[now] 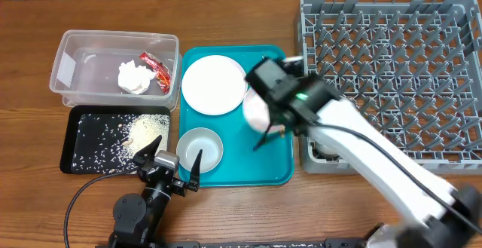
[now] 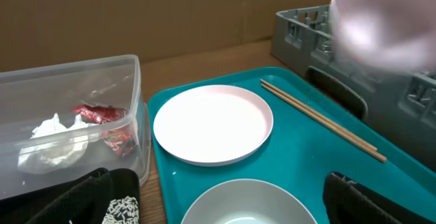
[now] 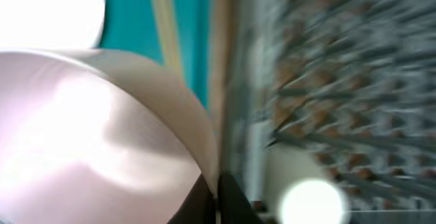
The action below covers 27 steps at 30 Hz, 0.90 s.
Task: Sort waste into correct bins and load items into the dishwasher
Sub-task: 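Grasp the pink bowl with the right gripper and lift it, then lower the pink bowl into the dish rack and release it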
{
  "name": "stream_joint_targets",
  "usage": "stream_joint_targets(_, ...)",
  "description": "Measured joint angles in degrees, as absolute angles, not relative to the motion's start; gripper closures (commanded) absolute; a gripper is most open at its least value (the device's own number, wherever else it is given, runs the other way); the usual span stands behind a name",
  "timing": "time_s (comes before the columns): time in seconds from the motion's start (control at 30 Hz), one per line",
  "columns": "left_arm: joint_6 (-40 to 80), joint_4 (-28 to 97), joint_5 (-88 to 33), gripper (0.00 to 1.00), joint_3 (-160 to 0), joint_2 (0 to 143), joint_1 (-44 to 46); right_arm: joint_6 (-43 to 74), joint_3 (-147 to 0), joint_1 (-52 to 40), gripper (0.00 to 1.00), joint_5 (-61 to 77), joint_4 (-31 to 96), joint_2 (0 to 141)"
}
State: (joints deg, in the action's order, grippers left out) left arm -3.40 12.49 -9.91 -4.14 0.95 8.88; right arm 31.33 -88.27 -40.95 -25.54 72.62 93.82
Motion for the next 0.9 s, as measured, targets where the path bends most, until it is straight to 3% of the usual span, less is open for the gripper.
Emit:
stream_joint_targets(0.23, -3.4, 12.5, -9.9, 0.00, -4.1, 1.0, 8.9, 42.0, -89.7, -34.9, 0.96, -53.5, 74.2, 85.0)
stream_joint_targets(0.6, -3.4, 12.4, -9.9, 0.00, -4.1, 1.0, 8.9, 43.3, -89.7, -10.2, 0.96, -60.5, 75.8, 93.1)
stream_joint_targets(0.9, -3.4, 12.4, -9.9, 0.00, -4.1, 1.0, 8.9, 43.5, -89.7, -6.6, 0.96, -60.5, 76.5, 105.5)
